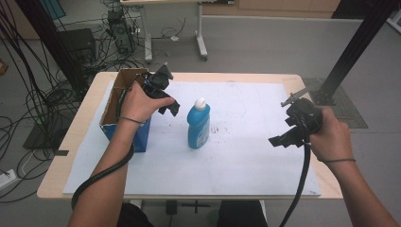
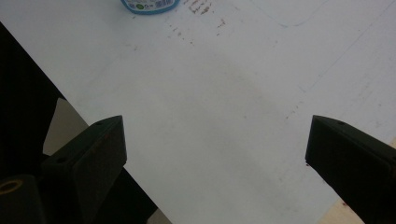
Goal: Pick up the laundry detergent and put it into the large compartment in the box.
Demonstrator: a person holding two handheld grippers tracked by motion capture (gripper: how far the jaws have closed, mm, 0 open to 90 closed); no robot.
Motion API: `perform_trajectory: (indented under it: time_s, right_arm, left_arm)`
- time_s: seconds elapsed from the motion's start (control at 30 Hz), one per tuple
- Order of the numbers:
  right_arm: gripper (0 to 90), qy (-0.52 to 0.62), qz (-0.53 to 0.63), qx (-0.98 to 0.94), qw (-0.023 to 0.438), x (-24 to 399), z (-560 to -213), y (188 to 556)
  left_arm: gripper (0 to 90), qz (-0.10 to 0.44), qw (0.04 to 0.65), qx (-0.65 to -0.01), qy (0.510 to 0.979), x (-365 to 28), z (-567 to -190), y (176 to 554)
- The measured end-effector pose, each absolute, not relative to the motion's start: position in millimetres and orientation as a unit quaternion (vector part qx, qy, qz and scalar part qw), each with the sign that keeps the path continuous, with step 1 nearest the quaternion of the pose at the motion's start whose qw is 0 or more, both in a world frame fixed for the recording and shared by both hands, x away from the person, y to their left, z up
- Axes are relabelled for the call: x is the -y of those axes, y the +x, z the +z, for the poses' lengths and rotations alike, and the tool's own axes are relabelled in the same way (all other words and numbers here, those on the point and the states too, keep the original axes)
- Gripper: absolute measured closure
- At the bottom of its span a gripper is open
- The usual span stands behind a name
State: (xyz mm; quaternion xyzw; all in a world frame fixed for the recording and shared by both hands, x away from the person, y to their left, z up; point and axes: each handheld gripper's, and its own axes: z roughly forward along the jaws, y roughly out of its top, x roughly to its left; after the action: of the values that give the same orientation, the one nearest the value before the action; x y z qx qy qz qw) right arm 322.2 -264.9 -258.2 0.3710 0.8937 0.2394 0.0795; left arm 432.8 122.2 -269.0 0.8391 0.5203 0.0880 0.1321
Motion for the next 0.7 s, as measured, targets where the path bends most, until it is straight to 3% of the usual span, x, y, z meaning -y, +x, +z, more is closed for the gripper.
perform_trajectory:
  time_s: [0.7]
  right_arm:
    - [5.3, 0.366, 0.242, -0.895, 0.08, 264.0, -256.6, 338.7]
  left_arm:
    - [7.8, 0.083, 0.143, -0.525, 0.835, -130.8, -264.0, 437.1]
